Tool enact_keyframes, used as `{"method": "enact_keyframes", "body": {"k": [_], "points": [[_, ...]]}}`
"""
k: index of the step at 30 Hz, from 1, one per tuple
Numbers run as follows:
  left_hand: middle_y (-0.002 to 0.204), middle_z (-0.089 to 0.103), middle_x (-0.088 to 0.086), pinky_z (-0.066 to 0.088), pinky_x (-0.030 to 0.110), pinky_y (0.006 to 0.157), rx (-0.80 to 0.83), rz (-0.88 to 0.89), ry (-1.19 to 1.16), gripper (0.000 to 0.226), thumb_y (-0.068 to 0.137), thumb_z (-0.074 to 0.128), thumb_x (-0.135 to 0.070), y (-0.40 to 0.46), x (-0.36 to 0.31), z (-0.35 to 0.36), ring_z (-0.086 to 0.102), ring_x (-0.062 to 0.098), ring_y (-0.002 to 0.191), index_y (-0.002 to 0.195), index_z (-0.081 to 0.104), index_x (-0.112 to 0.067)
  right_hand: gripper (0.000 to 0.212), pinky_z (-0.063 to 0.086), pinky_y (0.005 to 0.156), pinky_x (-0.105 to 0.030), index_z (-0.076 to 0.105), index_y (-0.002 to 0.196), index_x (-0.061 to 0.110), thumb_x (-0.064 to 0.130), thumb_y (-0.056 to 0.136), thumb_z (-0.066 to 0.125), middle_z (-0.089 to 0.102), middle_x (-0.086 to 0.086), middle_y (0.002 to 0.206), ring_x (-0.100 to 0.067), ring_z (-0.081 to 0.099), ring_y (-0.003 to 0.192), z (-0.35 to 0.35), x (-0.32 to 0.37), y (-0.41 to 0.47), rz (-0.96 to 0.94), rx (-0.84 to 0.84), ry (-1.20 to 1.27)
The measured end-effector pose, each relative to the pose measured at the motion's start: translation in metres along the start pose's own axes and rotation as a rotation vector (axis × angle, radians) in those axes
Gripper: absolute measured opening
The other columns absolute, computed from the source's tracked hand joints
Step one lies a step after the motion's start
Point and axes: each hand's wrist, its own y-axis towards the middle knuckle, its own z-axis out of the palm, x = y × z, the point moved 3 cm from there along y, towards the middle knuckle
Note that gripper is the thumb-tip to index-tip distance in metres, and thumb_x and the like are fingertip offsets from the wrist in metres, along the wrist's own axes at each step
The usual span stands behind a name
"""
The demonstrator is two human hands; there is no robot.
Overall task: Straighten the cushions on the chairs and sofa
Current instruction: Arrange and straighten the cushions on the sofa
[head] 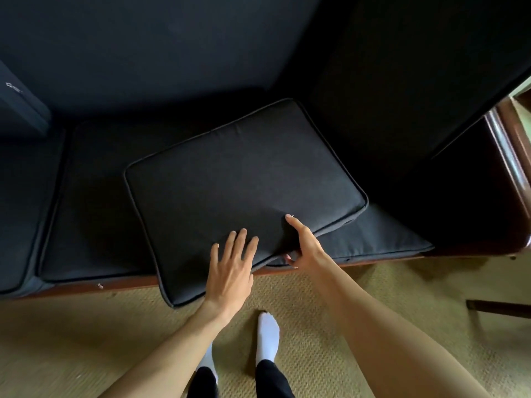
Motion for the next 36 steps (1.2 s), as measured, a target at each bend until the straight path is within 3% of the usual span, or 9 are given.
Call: {"method": "enact_keyframes", "body": {"k": [3,6,9,12,16,20,24,29,36], "points": [[0.158,0.028,0.015,0.031,0.063,0.108,-0.041,-0.004,0.041,0.116,0.059,0.088,-0.043,-0.014,0.001,-0.014,0.029,0.037,0.144,0.153,0.024,-0.019,0.104,0.047,0.081,-0.038,0.054,0.124,0.018,0.06,0.035,0.086,0.062,0.0,0.12,-0.021,0.057,0.104,0.009,0.011,-0.024,0.002,-0.075,-0.043],[0.161,0.019,0.015,0.012,0.066,0.113,-0.103,-0.077,0.089,0.125,0.057,0.089,-0.039,-0.014,0.016,-0.043,0.02,0.038,0.147,0.156,0.014,-0.023,0.097,0.043,0.073,-0.037,0.056,0.122,0.017,0.059,0.039,0.085,0.061,-0.002,0.118,-0.022,0.058,0.1,0.026,0.024,-0.051,0.009,-0.062,-0.071],[0.154,0.035,0.014,0.022,0.067,0.109,-0.126,-0.125,0.09,0.126,0.048,0.093,-0.033,0.004,0.039,-0.081,0.034,0.038,0.14,0.153,0.023,-0.026,0.074,0.044,0.07,-0.034,0.062,0.112,0.015,0.054,0.05,0.074,0.064,-0.005,0.111,-0.02,0.058,0.088,0.033,0.037,-0.078,-0.074,0.003,-0.106],[0.146,0.046,0.009,0.032,0.064,0.103,-0.154,-0.118,0.094,0.124,0.041,0.093,-0.034,0.027,0.057,-0.117,0.043,0.035,0.133,0.148,0.032,-0.026,0.085,0.048,0.079,-0.038,0.056,0.123,0.005,0.046,0.05,0.068,0.06,-0.009,0.111,-0.026,0.057,0.095,0.03,0.041,-0.1,-0.4,-0.124,-0.381],[0.139,0.052,0.003,0.041,0.061,0.095,-0.134,-0.118,0.069,0.124,0.035,0.092,-0.033,0.051,0.075,-0.159,0.05,0.03,0.124,0.143,0.031,-0.029,0.126,0.031,0.109,-0.05,-0.001,0.155,0.011,0.027,0.063,0.083,0.011,-0.014,0.155,-0.035,0.021,0.137,0.037,0.068,-0.128,-0.984,-0.565,-0.925],[0.147,0.041,-0.003,0.038,0.058,0.103,-0.057,-0.092,0.045,0.122,0.048,0.089,-0.043,0.063,0.087,-0.187,0.042,0.026,0.132,0.147,0.019,-0.031,0.136,0.01,0.114,-0.069,-0.014,0.156,0.023,0.021,0.063,0.086,-0.013,-0.01,0.165,-0.043,-0.008,0.149,0.065,0.119,-0.121,-1.227,-0.498,-1.523],[0.149,0.038,-0.005,0.035,0.055,0.106,-0.055,-0.069,-0.031,0.118,0.054,0.086,-0.047,0.08,0.102,-0.214,0.039,0.025,0.134,0.148,0.017,-0.031,0.136,0.002,0.11,-0.077,-0.016,0.154,0.026,0.034,0.065,0.086,0.001,-0.003,0.166,-0.033,-0.004,0.153,0.09,0.163,-0.129,-1.262,-0.375,-1.823],[0.145,0.043,-0.005,0.033,0.053,0.104,-0.087,-0.07,-0.061,0.114,0.052,0.082,-0.052,0.105,0.132,-0.245,0.042,0.025,0.13,0.147,0.024,-0.029,0.12,0.001,0.109,-0.077,0.009,0.153,0.024,0.034,0.063,0.087,0.019,-0.004,0.155,-0.031,0.009,0.149,0.128,0.206,-0.139,-1.189,-0.352,-1.875],[0.132,0.054,-0.003,0.035,0.055,0.1,-0.293,-0.06,-0.05,0.105,0.051,0.077,-0.061,0.126,0.171,-0.259,0.052,0.024,0.119,0.14,0.036,-0.024,0.122,0.002,0.11,-0.076,0.01,0.151,0.023,0.028,0.059,0.089,0.023,-0.002,0.147,-0.029,0.015,0.145,0.172,0.257,-0.145,-1.102,-0.329,-1.952]]}}
